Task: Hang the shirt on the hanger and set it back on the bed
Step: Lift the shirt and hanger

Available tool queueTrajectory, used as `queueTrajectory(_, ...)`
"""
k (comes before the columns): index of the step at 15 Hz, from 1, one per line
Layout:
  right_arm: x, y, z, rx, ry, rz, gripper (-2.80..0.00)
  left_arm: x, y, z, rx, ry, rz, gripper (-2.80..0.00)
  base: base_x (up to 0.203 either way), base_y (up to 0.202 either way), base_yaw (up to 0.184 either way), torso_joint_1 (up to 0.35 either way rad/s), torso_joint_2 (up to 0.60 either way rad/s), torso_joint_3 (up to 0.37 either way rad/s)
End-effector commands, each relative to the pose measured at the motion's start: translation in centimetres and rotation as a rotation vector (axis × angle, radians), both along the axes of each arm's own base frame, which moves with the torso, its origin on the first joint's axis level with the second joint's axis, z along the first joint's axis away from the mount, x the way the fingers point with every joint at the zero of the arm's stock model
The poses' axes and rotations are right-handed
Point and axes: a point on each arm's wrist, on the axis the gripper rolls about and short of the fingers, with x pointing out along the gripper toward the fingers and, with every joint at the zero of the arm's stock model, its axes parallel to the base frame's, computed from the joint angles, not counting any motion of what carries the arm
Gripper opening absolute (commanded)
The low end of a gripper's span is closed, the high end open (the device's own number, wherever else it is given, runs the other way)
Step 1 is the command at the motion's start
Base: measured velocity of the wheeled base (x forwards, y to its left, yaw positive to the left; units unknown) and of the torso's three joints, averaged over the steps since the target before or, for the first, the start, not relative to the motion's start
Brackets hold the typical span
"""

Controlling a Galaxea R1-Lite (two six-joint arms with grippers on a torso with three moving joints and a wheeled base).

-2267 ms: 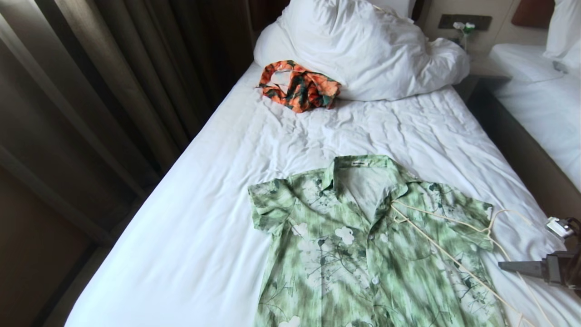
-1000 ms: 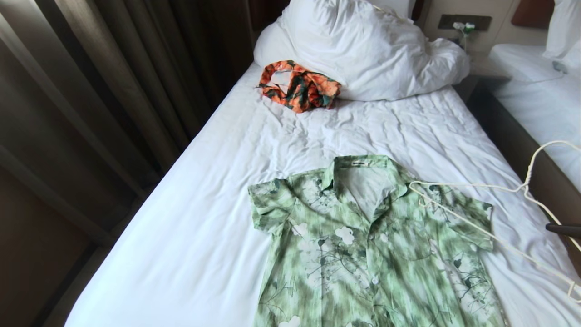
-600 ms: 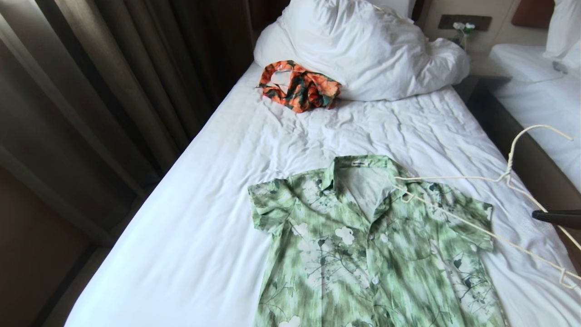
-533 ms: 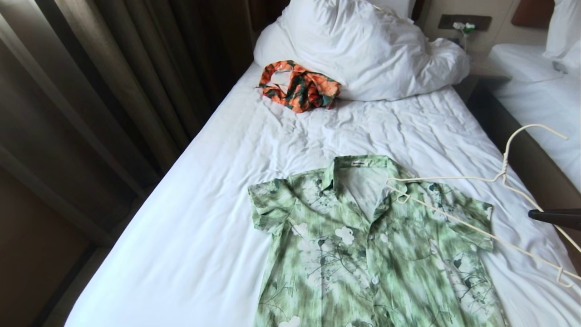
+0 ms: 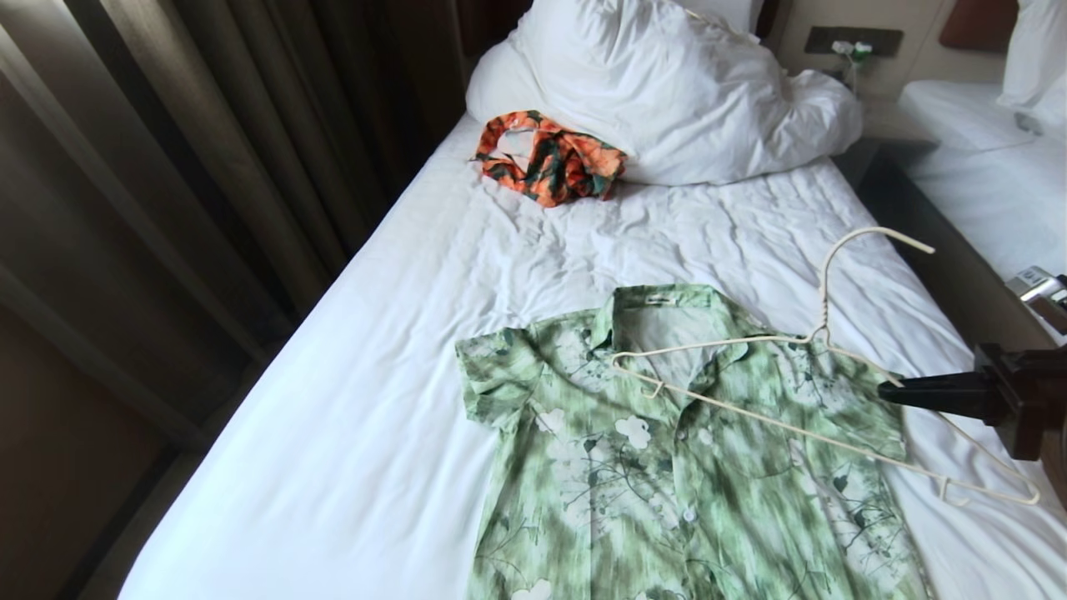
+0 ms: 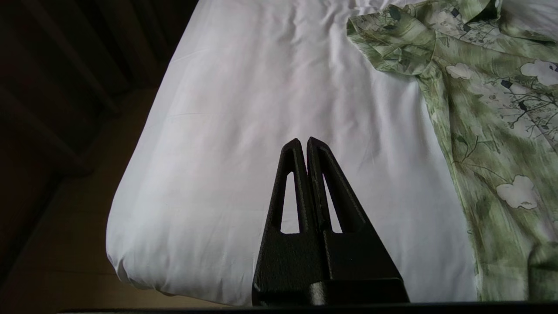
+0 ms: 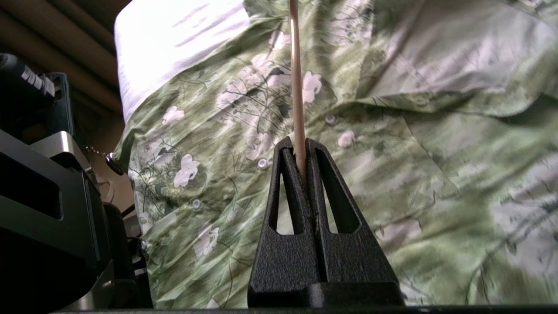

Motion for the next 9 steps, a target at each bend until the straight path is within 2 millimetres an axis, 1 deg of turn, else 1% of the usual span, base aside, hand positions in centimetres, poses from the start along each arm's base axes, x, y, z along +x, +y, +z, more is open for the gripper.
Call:
queueTrajectory(1,0.8,1.4,0.1,0.0,-0.028,0.062,-2.8,0.0,0.0,0.0,0.0,-0.001,0.0,-2.8,0.0,0.0,0.0,0.0,0.0,0.0)
queueTrajectory(3,1.2,1.6,0.9,0.015,-0.078,0.087,-2.8,0.0,0.0,0.0,0.005,0.0,-0.002,-2.8,0.0,0.0,0.0,0.0,0.0,0.0)
queueTrajectory(5,0.8,1.4,1.2,0.042,-0.097,0.106,-2.8,0.0,0.0,0.0,0.006,0.0,0.0,-2.8,0.0,0.0,0.0,0.0,0.0,0.0)
queueTrajectory(9,-0.4,-1.1,0.8,0.13,-0.107,0.086,-2.8,-0.1,0.0,0.1,0.025,-0.005,-0.004,-2.8,0.0,0.0,0.0,0.0,0.0,0.0)
